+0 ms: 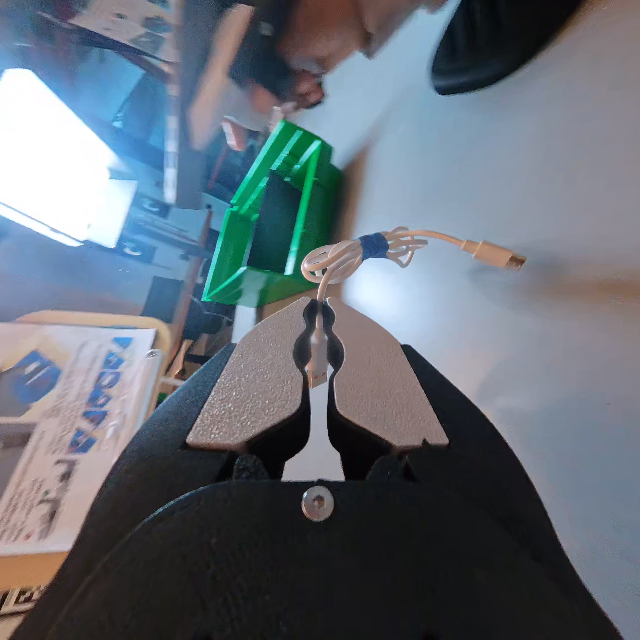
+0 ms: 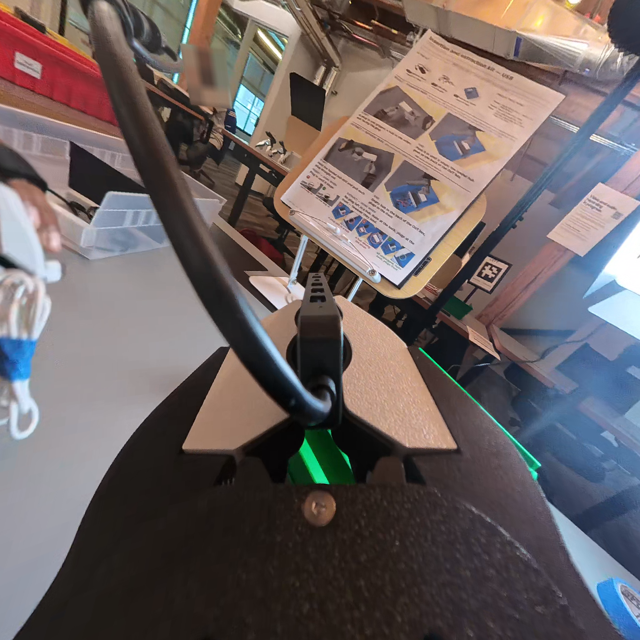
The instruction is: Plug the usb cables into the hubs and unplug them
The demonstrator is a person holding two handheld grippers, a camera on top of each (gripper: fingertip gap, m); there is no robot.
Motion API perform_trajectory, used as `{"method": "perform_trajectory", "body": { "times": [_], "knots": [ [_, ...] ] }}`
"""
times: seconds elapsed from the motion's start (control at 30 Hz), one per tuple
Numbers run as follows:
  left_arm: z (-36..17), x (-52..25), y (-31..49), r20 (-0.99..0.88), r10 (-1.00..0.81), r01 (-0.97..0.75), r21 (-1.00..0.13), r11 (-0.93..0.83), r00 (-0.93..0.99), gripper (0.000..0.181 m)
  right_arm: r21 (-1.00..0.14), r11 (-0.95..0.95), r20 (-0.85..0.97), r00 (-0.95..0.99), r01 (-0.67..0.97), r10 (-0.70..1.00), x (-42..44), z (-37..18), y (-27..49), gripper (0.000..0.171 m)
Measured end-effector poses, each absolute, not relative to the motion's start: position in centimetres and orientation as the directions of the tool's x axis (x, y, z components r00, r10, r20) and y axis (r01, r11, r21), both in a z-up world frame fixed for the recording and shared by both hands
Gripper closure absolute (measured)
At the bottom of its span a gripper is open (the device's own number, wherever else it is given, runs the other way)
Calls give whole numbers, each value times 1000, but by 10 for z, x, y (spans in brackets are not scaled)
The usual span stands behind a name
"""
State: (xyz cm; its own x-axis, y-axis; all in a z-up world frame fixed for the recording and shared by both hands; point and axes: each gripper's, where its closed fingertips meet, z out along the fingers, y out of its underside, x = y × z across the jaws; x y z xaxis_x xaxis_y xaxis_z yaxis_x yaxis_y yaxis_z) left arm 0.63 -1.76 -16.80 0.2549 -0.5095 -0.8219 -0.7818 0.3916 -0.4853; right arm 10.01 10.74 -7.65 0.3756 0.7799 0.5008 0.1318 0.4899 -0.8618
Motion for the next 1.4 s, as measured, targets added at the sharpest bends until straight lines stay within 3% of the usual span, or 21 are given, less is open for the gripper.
{"method": "perform_trajectory", "body": {
  "times": [0.03,0.17,0.27,0.37,0.47,0.67,0.83,1.13,1.4],
  "knots": [
    [-180,9,-20,-816,-534,-788,-473,394,223,178,-864,486,497,378,133,781,101,-77,109,160],
    [-205,6,-38,-702,-696,-782,-517,349,153,177,-868,478,492,368,136,789,100,-80,110,160],
    [-222,-4,-53,-570,-807,-791,-561,245,154,159,-865,477,499,358,152,790,97,-85,110,160],
    [-224,-13,-68,-423,-877,-757,-644,114,228,148,-868,470,494,352,158,795,96,-88,111,160],
    [-217,-27,-79,-231,-905,-690,-718,-90,357,150,-877,455,479,351,153,804,96,-88,112,160],
    [-236,-57,-86,19,-706,-550,-613,-567,708,156,-894,423,446,355,144,822,97,-89,116,160],
    [-240,-27,-99,281,-561,-311,-605,-733,778,161,-901,407,433,358,149,828,98,-90,118,160],
    [-260,-29,-69,238,-497,-317,-531,-786,835,137,-910,385,414,347,152,842,98,-92,119,160],
    [-264,-24,-12,148,-558,-446,-452,-773,816,138,-911,383,413,364,155,835,103,-90,124,161]
  ]
}}
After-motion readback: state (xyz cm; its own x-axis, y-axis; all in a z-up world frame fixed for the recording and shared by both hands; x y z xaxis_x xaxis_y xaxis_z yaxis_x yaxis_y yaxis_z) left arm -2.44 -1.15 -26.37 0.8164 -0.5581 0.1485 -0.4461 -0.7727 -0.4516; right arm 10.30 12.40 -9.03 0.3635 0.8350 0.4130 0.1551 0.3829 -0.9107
